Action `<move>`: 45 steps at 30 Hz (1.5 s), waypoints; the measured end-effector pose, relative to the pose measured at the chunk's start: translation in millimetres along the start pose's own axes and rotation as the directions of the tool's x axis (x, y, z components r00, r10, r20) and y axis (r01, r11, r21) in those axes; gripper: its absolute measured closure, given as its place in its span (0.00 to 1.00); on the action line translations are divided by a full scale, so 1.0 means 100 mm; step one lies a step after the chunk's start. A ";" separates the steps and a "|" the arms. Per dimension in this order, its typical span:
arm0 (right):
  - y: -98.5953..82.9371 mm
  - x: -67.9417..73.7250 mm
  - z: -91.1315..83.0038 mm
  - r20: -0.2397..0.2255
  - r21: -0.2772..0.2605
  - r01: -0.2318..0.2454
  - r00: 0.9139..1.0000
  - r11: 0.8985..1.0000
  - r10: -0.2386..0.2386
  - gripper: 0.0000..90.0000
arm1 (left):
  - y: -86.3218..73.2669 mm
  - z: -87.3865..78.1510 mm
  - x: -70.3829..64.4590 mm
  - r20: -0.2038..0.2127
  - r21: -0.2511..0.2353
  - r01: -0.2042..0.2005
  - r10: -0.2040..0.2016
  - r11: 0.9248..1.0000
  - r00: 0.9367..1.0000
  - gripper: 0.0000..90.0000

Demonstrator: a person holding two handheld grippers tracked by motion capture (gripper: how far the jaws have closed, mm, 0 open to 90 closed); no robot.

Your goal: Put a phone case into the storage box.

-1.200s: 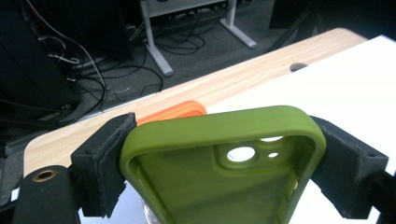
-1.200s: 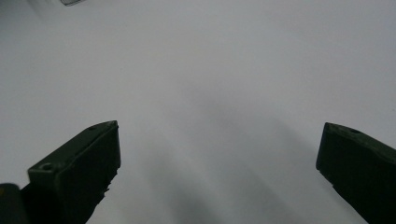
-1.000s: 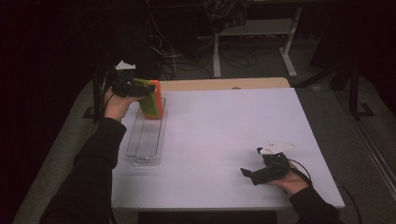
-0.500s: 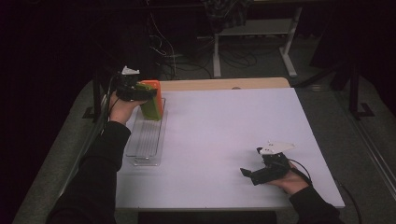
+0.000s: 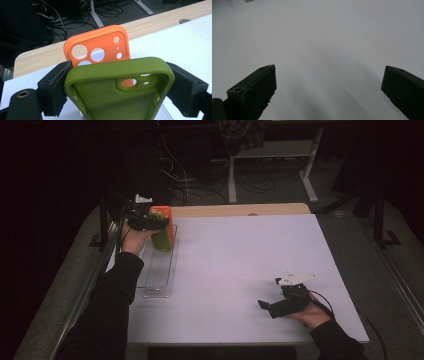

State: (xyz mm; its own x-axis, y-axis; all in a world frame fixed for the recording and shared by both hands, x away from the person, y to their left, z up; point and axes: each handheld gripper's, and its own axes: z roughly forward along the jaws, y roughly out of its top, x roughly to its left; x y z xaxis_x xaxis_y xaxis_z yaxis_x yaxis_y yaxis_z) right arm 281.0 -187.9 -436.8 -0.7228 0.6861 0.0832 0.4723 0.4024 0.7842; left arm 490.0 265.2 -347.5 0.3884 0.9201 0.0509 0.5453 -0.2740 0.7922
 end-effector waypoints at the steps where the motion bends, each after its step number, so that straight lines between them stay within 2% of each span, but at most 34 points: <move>1: 0.00 0.00 0.00 -0.001 0.002 -0.001 1.000 1.000 0.001 0.00 | 0.00 0.01 0.00 -0.001 -0.001 0.000 0.000 1.000 1.000 0.16; 3: 0.00 0.00 0.00 -0.003 0.001 -0.002 1.000 1.000 0.002 0.00 | 0.00 0.02 0.00 -0.007 0.009 -0.010 0.010 1.000 1.000 0.16; 4: 0.00 0.00 0.00 -0.002 0.001 0.000 1.000 1.000 0.000 0.00 | -0.01 0.04 -0.01 -0.010 0.002 0.006 -0.006 1.000 1.000 0.16; 6: 0.00 0.00 0.00 0.000 0.002 -0.002 1.000 1.000 0.002 0.00 | -0.01 0.05 -0.01 -0.017 0.008 0.001 -0.001 1.000 1.000 0.16; 9: 0.00 0.00 0.00 -0.002 0.001 -0.001 1.000 1.000 0.001 0.00 | -0.02 0.07 -0.01 -0.026 -0.007 0.014 -0.015 1.000 1.000 0.16; 17: 0.00 0.00 0.00 -0.004 0.001 -0.003 1.000 1.000 0.003 0.00 | -0.02 0.14 -0.01 -0.042 -0.028 0.019 -0.020 0.999 0.999 0.15; 22: -0.01 0.00 0.00 -0.004 0.001 -0.003 1.000 1.000 0.003 0.00 | -0.02 0.17 0.01 -0.032 -0.039 0.030 -0.031 0.999 0.999 0.15; 23: -0.01 0.00 0.00 -0.004 0.000 -0.002 1.000 1.000 0.002 0.00 | -0.02 0.18 0.01 -0.023 -0.051 0.044 -0.045 0.998 0.999 0.14; 26: -0.01 -0.01 0.00 -0.004 0.002 0.002 1.000 1.000 -0.002 0.00 | -0.02 0.18 0.02 -0.020 -0.046 0.030 -0.031 0.998 0.999 0.11; 28: -0.01 0.00 0.00 -0.005 0.004 0.000 1.000 1.000 0.000 0.00 | -0.03 0.18 0.02 -0.023 -0.048 0.037 -0.038 0.998 0.999 0.09; 30: -0.01 0.00 0.00 -0.007 0.003 -0.005 1.000 1.000 0.005 0.00 | -0.03 0.19 0.02 -0.009 -0.055 0.053 -0.054 0.997 0.999 0.08; 36: -0.01 0.00 0.00 -0.006 0.001 -0.003 1.000 1.000 0.003 0.00 | -0.02 0.15 0.03 0.006 -0.072 0.056 -0.056 0.996 0.998 0.07; 39: -0.01 0.00 0.00 -0.007 0.003 -0.003 1.000 1.000 0.003 0.00 | -0.01 0.10 0.03 0.022 -0.073 0.043 -0.041 0.996 0.999 0.07; 45: -0.01 -0.01 0.00 -0.002 0.000 0.001 1.000 1.000 -0.001 0.00 | 0.00 -0.01 0.04 0.093 -0.079 0.045 -0.038 0.996 0.995 0.07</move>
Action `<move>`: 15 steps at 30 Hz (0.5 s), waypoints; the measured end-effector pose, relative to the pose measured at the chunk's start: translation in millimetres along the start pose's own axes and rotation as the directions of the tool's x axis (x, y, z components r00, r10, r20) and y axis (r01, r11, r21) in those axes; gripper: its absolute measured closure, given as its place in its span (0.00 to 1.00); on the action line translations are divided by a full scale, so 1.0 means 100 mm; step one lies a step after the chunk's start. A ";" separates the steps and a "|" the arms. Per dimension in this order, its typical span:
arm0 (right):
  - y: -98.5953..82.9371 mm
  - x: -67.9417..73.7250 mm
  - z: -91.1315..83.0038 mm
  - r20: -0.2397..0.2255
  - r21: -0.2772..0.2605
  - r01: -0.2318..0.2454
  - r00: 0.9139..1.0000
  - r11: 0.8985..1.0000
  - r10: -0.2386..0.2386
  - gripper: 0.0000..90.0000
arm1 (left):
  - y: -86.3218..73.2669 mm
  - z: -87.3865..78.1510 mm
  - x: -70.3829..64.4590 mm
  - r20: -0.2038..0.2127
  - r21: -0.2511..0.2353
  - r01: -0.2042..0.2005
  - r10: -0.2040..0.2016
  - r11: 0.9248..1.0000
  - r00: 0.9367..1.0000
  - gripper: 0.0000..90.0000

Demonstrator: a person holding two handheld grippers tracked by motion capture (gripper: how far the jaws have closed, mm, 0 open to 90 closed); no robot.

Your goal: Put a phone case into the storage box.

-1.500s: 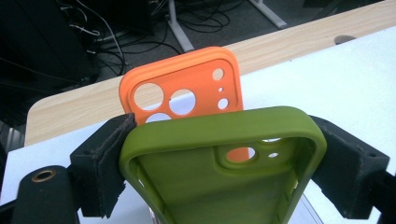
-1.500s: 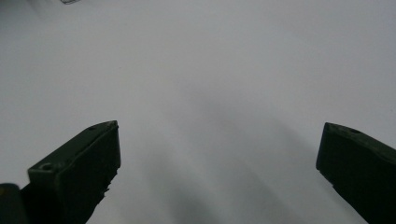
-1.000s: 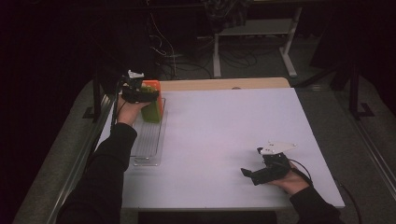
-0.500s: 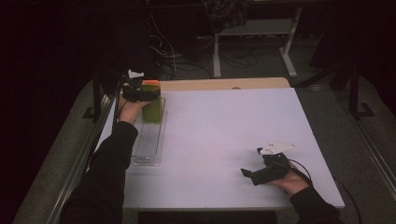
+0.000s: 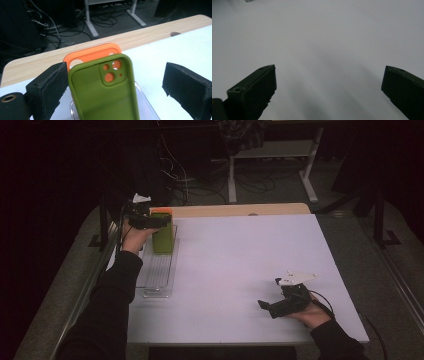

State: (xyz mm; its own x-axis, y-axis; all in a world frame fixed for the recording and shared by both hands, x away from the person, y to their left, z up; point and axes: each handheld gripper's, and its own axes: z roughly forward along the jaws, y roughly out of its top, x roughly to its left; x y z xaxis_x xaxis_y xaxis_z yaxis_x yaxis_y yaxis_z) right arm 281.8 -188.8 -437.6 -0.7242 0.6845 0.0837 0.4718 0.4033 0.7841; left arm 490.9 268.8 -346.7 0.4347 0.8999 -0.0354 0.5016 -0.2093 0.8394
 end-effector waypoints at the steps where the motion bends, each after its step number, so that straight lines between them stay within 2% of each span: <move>1: 0.00 0.00 0.00 0.001 -0.001 -0.002 1.000 1.000 0.002 0.00 | 0.00 -0.02 0.00 0.018 0.005 0.001 -0.001 1.000 1.000 0.07; 10: 0.01 -0.01 0.00 -0.004 -0.005 -0.002 1.000 1.000 0.002 0.00 | 0.02 -0.15 -0.02 0.109 0.004 -0.019 0.019 1.000 0.994 0.07; 15: 0.01 -0.01 -0.01 0.000 -0.013 -0.013 1.000 1.000 0.013 0.00 | 0.01 -0.23 -0.05 0.165 0.022 -0.023 0.019 0.999 0.986 0.07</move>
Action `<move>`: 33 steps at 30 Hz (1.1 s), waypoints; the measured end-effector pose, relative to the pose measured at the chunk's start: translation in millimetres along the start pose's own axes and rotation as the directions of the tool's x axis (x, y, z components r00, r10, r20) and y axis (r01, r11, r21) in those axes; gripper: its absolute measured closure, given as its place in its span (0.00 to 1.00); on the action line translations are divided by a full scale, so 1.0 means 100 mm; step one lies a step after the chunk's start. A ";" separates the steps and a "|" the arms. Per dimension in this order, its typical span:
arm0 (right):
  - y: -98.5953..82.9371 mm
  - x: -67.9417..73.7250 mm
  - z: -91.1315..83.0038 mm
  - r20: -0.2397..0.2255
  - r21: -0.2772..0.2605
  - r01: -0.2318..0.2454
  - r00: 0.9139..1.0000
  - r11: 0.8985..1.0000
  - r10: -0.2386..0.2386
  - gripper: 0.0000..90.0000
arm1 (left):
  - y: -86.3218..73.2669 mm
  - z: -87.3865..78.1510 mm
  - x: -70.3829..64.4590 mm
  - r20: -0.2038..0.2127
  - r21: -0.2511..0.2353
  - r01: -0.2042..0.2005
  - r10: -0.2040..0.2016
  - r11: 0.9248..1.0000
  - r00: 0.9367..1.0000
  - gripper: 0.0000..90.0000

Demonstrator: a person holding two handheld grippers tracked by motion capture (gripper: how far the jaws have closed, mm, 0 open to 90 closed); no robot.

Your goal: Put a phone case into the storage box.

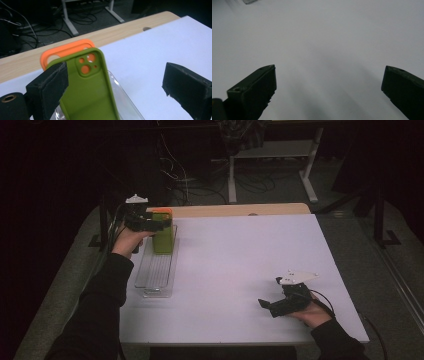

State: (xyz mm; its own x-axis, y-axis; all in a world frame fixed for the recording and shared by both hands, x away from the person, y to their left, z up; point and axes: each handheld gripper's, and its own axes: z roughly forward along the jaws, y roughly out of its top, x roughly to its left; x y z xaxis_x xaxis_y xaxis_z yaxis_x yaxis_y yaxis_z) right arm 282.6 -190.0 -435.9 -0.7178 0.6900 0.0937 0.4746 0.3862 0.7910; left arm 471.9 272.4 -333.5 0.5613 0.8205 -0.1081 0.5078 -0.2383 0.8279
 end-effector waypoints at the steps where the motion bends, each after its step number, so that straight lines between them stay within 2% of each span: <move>1: 0.00 0.00 0.00 0.002 0.001 0.002 1.000 1.000 -0.002 0.00 | 0.00 -0.01 -0.02 0.014 -0.002 0.007 -0.007 1.000 1.000 0.07; 9: 0.01 0.01 0.00 0.002 0.007 0.006 1.000 1.000 -0.006 0.00 | -0.03 -0.14 -0.22 0.085 0.023 -0.040 0.038 0.999 0.996 0.07; 16: 0.02 0.00 -0.01 0.005 0.003 0.017 1.000 1.000 -0.017 0.00 | -0.07 -0.26 -0.39 0.133 0.006 -0.075 0.073 0.997 0.988 0.07; 17: 0.02 0.00 -0.01 0.005 0.004 0.017 1.000 1.000 -0.017 0.00 | -0.08 -0.27 -0.41 0.137 0.002 -0.069 0.068 0.998 0.988 0.07; 26: 0.06 0.00 -0.04 -0.002 -0.003 0.012 1.000 1.000 -0.012 0.00 | -0.23 -0.40 -0.58 0.184 -0.004 -0.101 0.100 0.995 0.978 0.07; 33: 0.14 -0.01 -0.09 -0.007 -0.020 0.012 1.000 1.000 -0.012 0.00 | -0.37 -0.46 -0.68 0.200 -0.002 -0.125 0.123 0.992 0.972 0.07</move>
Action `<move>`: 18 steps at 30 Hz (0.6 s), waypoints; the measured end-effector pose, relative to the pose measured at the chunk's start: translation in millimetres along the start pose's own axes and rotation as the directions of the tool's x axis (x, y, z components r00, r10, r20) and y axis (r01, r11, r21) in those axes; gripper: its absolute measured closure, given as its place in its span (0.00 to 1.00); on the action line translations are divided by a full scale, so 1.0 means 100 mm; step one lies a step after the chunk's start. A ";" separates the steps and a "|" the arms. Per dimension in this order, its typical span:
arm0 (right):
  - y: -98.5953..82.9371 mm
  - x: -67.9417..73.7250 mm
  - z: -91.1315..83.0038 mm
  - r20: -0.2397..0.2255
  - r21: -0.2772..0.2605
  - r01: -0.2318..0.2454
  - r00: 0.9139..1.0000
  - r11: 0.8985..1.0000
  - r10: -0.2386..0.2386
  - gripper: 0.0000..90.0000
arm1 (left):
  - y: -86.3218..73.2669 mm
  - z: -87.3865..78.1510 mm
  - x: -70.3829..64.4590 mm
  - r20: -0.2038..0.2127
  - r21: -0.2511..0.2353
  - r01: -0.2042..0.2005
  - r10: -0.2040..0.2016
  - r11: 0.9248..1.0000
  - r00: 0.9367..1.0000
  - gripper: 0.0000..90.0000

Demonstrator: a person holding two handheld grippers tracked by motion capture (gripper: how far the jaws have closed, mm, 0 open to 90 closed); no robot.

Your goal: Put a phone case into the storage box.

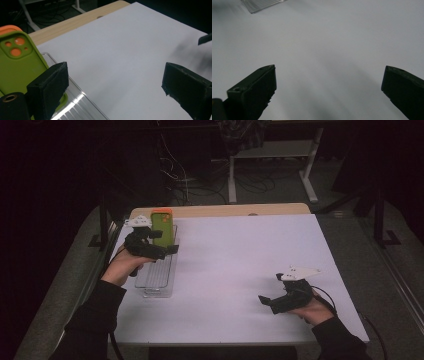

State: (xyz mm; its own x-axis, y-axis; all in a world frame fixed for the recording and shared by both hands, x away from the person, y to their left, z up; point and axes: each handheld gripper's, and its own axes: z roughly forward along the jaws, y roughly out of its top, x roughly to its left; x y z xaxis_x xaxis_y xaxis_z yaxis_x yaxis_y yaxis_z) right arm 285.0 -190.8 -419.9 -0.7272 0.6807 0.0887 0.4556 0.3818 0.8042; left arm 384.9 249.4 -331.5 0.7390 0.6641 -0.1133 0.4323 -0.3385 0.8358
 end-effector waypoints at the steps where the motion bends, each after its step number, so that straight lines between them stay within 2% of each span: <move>1: 0.01 0.00 -0.01 -0.002 0.001 -0.003 1.000 1.000 0.003 0.00 | -0.03 0.00 -0.02 0.000 0.003 -0.003 0.003 1.000 1.000 0.07; 7: 0.04 0.01 -0.05 -0.011 -0.011 -0.009 1.000 1.000 0.009 0.00 | -0.20 -0.02 -0.11 0.022 -0.002 -0.036 0.036 0.999 0.999 0.07; 8: 0.05 0.00 -0.05 -0.009 -0.018 0.004 1.000 1.000 -0.004 0.00 | -0.22 -0.03 -0.13 0.027 -0.001 -0.033 0.033 0.999 0.999 0.07; 12: 0.06 0.00 -0.06 -0.016 -0.018 0.002 1.000 1.000 -0.002 0.00 | -0.32 -0.04 -0.17 0.038 -0.005 -0.039 0.039 0.999 0.998 0.07; 18: 0.08 0.02 -0.06 -0.025 -0.013 0.007 1.000 1.000 -0.007 0.00 | -0.44 -0.07 -0.24 0.051 -0.005 -0.081 0.082 0.997 0.995 0.07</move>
State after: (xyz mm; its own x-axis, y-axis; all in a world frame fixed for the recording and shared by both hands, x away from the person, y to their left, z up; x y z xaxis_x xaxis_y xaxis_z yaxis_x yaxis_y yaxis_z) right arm 284.1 -190.8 -409.8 -0.7433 0.6618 0.0976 0.4439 0.3788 0.8121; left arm 344.1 253.0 -361.5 0.7971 0.5995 -0.0720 0.3680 -0.3878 0.8451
